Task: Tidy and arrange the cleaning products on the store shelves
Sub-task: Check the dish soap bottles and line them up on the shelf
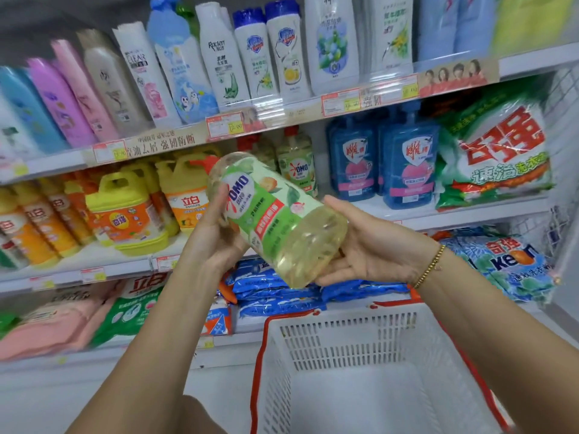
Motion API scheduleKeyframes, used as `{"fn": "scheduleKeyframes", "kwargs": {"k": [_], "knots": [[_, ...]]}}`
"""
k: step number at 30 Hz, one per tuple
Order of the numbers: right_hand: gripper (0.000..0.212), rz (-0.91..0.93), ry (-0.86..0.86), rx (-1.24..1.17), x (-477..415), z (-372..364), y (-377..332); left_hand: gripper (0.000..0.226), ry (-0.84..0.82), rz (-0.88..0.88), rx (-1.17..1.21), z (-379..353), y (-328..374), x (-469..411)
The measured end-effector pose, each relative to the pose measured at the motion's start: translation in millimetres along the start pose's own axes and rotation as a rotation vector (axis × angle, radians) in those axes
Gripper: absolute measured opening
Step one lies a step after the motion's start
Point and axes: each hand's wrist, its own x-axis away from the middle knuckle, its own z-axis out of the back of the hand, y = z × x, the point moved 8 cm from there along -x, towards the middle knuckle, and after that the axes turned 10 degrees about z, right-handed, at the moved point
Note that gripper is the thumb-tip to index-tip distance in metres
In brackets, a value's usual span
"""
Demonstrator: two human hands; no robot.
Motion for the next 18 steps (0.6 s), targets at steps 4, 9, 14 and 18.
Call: {"fn": "scheduleKeyframes", "kwargs": {"k": [4, 9, 14, 18], "knots": [[0.042, 0.077, 0.212, 0.354, 6.7, 43.7, -0.8, 0.066, 0.141, -0.262, -0.555, -22.5, 18.6, 20.2], [0.056, 0.305, 0.227, 0.534, 19.9, 40.0, -22.4, 0.079, 0.164, -0.384, -1.092, -54.6, -14.1, 34.4], [0.072, 0.48, 0.224, 0.61, 36.6, 35.4, -35.2, 0.084, 0.041, -0.439, -1.367, -63.2, -45.8, 34.2], [0.074, 0.482, 0.265, 0.705, 43.8, 42.4, -31.2, 0.085, 0.025, -0.428, -1.388, -62.4, -55.1, 31.5]]}}
